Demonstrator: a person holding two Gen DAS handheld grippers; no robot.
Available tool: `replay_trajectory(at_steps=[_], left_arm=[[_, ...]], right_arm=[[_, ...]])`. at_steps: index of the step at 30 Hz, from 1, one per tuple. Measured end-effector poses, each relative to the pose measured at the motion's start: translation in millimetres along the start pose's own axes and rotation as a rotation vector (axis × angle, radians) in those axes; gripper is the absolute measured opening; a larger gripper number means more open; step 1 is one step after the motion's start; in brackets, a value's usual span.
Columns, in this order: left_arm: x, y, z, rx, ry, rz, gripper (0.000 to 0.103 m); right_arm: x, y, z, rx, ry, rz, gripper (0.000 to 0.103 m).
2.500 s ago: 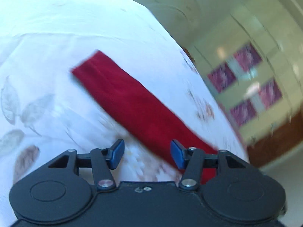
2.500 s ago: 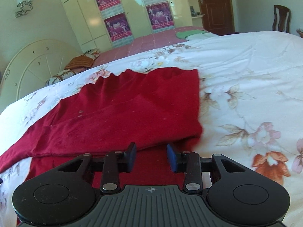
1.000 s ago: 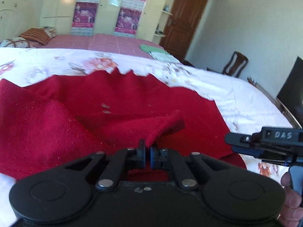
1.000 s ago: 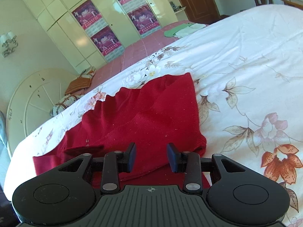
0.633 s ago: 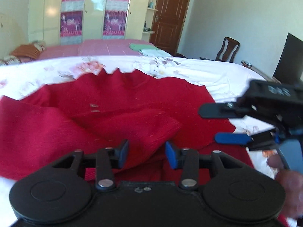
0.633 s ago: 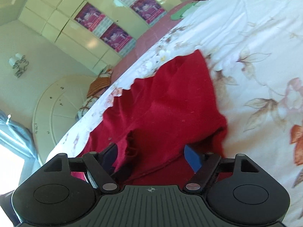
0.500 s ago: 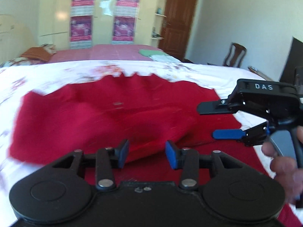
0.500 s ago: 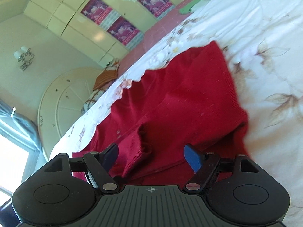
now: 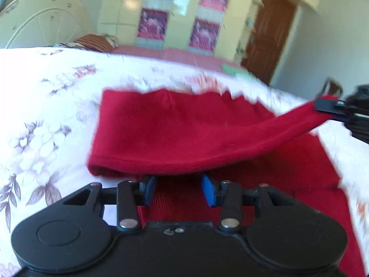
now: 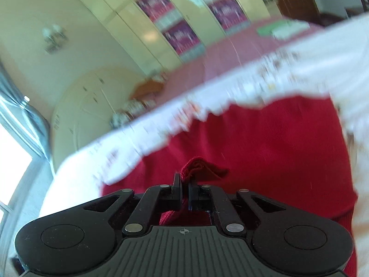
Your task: Fold small clothes
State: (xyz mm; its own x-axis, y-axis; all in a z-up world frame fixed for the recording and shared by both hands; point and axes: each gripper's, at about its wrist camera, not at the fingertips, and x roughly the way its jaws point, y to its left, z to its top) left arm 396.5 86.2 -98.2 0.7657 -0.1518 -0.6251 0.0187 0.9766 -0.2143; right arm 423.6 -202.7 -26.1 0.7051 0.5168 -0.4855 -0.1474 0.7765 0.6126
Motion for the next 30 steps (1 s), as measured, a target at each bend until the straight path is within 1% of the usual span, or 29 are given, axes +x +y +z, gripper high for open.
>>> replay_trajectory(at_steps=[1,2,3,4,7,9,14,18,22,23,26,28,30], left_arm=[[5,2,1,-0.024,0.012,0.024,0.041],[11,3,2,-0.056,0.045,0.043,0.039],[15,6,2,-0.092,0.067,0.042,0.040],[16,6,2,-0.108,0.078,0.046,0.041],[15,4,2,-0.114,0.078,0.076,0.042],[15,7,3,-0.144,0.085,0.076,0.042],[17,11,6,-0.170,0.108,0.081,0.041],[18,10,8,-0.149,0.123,0.092,0.041],[20,4,7,-0.131,0.139,0.103,0.041],[21,4,9,-0.138,0.137,0.105,0.041],[18,8,9,-0.177,0.099,0.128,0.039],[18,5,9,-0.166,0.095,0.133,0.037],[17,-1,10,-0.143,0.086,0.146,0.038]], right_arm=[[-11,8,6,-0.035,-0.041,0.000,0.004],[-18,13,11,-0.057,-0.063,0.004,0.004],[-24,16,15,-0.070,-0.073,0.011,0.004],[-26,17,18,-0.075,-0.078,0.006,0.004],[-31,15,20,-0.091,-0.085,-0.020,0.004],[-35,9,17,-0.079,-0.084,-0.039,0.004],[-48,-9,17,-0.036,-0.095,-0.076,0.004],[-58,-24,20,-0.001,-0.115,-0.105,0.004],[-65,-33,24,0.007,-0.119,-0.120,0.004],[-66,-32,24,0.008,-0.119,-0.120,0.004],[-68,-33,26,0.008,-0.123,-0.110,0.004],[-67,-31,27,0.004,-0.121,-0.101,0.004],[-62,-26,28,-0.010,-0.113,-0.092,0.004]])
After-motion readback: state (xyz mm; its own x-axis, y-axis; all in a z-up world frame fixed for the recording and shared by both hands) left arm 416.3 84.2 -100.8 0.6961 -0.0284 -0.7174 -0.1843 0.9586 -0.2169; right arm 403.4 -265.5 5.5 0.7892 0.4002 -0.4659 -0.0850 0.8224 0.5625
